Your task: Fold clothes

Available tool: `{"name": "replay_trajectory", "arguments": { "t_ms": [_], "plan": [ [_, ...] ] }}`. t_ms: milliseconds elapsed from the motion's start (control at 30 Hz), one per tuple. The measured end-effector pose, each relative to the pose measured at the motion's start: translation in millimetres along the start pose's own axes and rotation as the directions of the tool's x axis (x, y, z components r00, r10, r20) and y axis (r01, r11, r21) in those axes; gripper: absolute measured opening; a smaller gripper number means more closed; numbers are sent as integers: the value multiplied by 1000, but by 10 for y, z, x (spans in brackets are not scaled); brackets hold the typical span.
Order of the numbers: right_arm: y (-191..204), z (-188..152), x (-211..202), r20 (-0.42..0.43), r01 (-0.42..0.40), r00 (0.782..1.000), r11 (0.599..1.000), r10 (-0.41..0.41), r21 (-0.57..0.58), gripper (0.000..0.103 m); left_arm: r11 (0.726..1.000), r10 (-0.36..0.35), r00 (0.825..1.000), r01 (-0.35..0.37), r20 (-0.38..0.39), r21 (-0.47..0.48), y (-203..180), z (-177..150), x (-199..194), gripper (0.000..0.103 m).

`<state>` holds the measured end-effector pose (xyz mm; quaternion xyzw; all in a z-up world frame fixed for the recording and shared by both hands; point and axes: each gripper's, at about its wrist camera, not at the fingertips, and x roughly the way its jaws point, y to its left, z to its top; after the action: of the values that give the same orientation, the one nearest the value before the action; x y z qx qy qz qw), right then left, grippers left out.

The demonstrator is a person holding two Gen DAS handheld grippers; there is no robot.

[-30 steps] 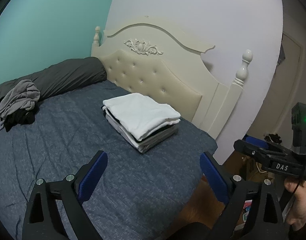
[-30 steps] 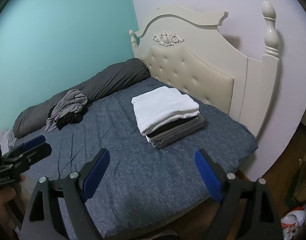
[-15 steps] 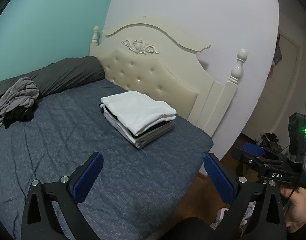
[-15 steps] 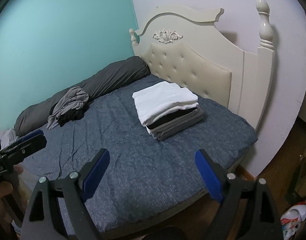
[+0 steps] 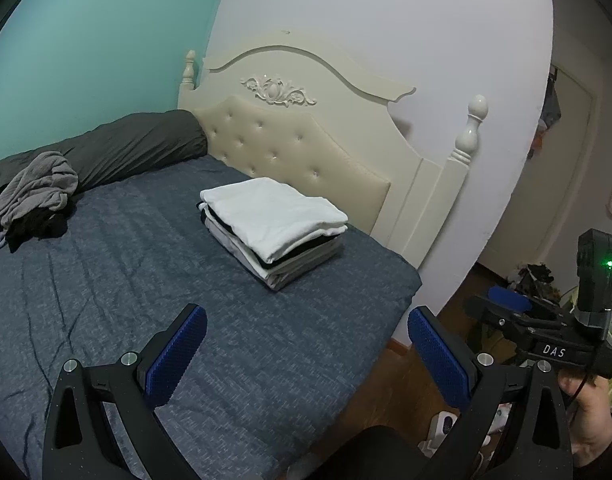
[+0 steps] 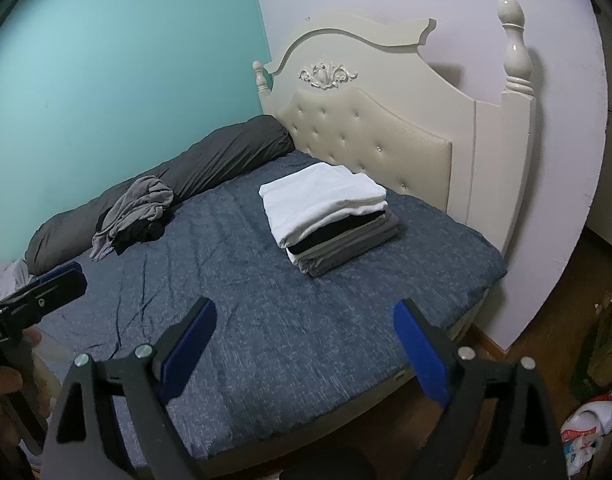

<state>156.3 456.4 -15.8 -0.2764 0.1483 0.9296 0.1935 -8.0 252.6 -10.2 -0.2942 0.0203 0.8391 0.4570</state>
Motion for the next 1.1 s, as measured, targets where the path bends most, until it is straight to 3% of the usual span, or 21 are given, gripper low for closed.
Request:
{"name": "replay_trajectory", "arguments": {
  "t_ms": [300,1100],
  "plan": [
    [24,-92,-59,7,-1,1000,1000,1,13,99,1000,17,1000,-17,-4,12,3,-71,-47,103],
    [109,-165,-107,20,-11,1000,1000,11,4,100,1000,24,1000,-24,-19,4,1,-182,-99,103]
  ]
}}
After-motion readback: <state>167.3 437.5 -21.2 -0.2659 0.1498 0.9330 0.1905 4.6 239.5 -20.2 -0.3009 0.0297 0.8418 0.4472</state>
